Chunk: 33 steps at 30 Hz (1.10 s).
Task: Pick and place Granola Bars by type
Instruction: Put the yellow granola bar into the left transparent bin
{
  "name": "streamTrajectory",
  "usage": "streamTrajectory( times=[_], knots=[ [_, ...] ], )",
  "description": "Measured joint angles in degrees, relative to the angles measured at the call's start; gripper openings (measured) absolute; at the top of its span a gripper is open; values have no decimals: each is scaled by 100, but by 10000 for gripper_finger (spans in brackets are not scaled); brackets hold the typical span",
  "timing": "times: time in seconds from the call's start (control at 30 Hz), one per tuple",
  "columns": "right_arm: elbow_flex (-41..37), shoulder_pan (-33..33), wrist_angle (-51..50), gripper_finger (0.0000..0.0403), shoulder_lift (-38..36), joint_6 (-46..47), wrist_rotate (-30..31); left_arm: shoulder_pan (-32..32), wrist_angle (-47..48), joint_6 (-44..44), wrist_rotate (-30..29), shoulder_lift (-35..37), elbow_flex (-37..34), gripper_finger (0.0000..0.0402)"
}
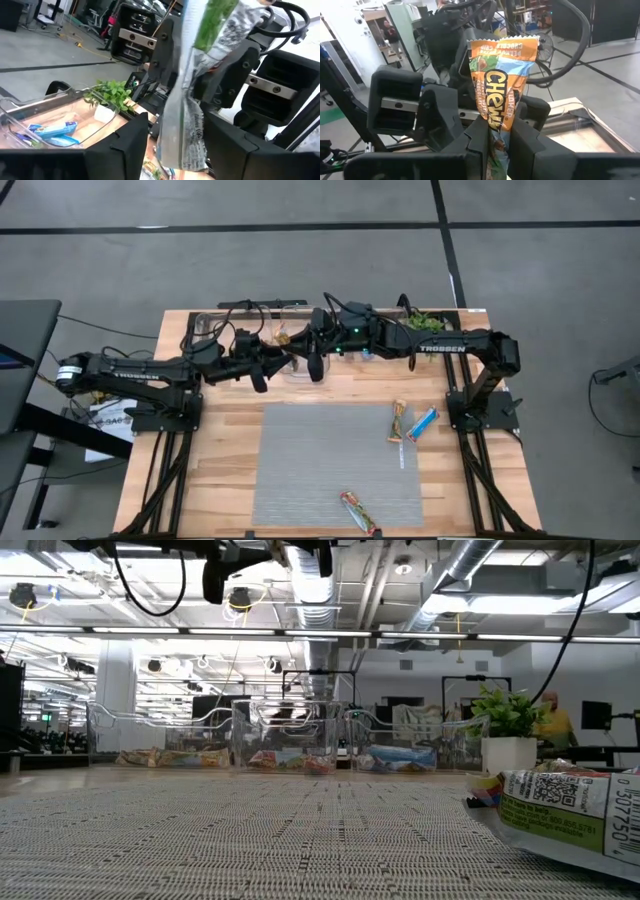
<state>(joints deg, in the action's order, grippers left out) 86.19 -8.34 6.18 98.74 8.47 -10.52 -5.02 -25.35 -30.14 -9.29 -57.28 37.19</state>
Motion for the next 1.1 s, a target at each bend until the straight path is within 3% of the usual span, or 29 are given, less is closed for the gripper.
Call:
streamTrajectory(
  times=[0.37,0.6,0.9,1.1],
  knots=[
    [0,11,26,47,0,1,4,2,6,60,4,0,0,63],
    [0,22,23,57,0,-99,13,2,75,67,-43,2,0,46],
    [-2,-1,-49,152,0,-247,277,0,404,281,-620,2,0,38],
    [-2,-133,-399,222,-1,-250,519,-3,932,307,-1471,0,-2,37]
  ],
)
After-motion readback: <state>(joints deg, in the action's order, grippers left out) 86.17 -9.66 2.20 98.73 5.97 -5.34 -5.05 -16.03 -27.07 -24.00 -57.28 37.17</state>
